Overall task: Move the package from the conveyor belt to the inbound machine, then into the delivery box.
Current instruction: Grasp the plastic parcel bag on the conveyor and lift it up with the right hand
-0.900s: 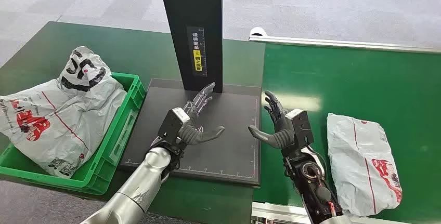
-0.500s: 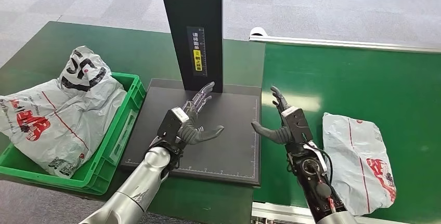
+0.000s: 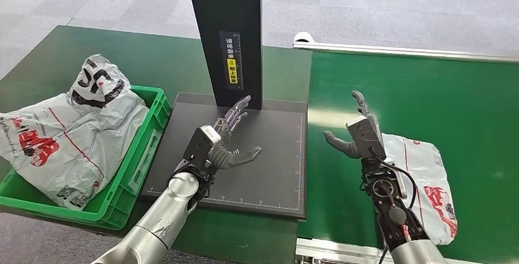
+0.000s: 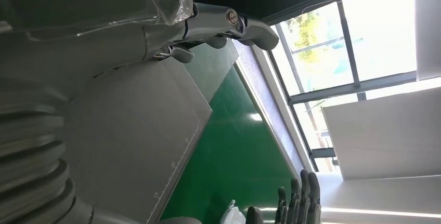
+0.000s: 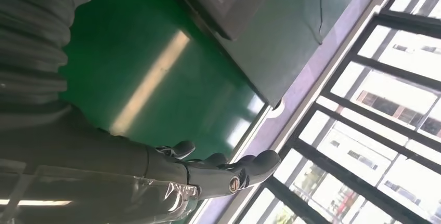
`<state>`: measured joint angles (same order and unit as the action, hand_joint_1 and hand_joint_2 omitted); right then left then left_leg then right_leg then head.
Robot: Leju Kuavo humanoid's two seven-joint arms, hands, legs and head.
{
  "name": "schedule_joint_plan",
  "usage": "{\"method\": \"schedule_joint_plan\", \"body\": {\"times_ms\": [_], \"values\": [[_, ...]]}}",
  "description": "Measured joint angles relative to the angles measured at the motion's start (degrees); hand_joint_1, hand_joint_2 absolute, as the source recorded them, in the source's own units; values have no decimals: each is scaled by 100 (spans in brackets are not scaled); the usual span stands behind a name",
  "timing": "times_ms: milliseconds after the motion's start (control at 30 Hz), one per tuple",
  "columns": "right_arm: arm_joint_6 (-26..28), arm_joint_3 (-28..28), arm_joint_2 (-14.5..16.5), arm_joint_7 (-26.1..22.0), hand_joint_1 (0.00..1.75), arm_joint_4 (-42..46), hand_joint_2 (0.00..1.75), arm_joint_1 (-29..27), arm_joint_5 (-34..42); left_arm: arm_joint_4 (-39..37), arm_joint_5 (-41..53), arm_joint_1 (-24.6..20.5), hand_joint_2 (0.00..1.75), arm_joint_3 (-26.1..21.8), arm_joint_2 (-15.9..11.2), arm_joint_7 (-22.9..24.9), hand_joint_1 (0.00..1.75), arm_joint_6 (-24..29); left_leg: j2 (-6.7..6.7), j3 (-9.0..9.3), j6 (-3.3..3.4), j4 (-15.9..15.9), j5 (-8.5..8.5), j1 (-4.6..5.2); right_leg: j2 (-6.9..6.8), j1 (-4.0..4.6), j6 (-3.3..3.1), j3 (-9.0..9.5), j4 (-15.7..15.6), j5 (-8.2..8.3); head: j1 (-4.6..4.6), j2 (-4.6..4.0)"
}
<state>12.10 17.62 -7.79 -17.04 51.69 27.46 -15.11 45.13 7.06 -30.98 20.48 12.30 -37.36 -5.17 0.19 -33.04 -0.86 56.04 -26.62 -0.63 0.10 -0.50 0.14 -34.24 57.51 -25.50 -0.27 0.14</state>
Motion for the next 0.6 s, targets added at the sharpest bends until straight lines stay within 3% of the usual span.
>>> {"method": "schedule_joint_plan", "body": {"times_ms": [133, 233, 300, 400, 600], "values": [[1468, -73, -190, 877, 0, -129, 175, 5, -1763, 11, 0, 6, 175, 0, 2, 73, 0, -84, -10, -1, 1, 1, 1, 1, -9, -1, 0, 3, 0, 0, 2, 0], [1872, -290, -346, 1408, 0, -388, 175, 8, -2807, 68, 16, 26, 175, 0, 6, 139, 0, -152, -10, -2, 2, 2, 0, 4, -9, -4, 1, 4, -1, 0, 2, 0], [1687, -460, -414, 1883, 0, -606, 175, 13, -3476, 107, 56, 37, 175, 0, 12, 188, 0, -192, -10, -2, 3, 2, -1, 5, -9, -6, 1, 4, -1, 0, 2, 0], [928, -660, -477, 2678, 0, -920, 175, 20, -4484, 142, 135, 38, 175, -3, 21, 270, 0, -258, -11, -2, 4, 2, -1, 5, -9, -6, 1, 3, -1, 0, 1, 0], [-138, -1007, -455, 3059, 0, -1402, 175, 62, -5122, 193, 233, 41, 175, -50, 34, 383, 0, -294, -9, -2, 3, 0, -1, 2, -8, -2, 0, 3, 0, 0, 1, 0]]}}
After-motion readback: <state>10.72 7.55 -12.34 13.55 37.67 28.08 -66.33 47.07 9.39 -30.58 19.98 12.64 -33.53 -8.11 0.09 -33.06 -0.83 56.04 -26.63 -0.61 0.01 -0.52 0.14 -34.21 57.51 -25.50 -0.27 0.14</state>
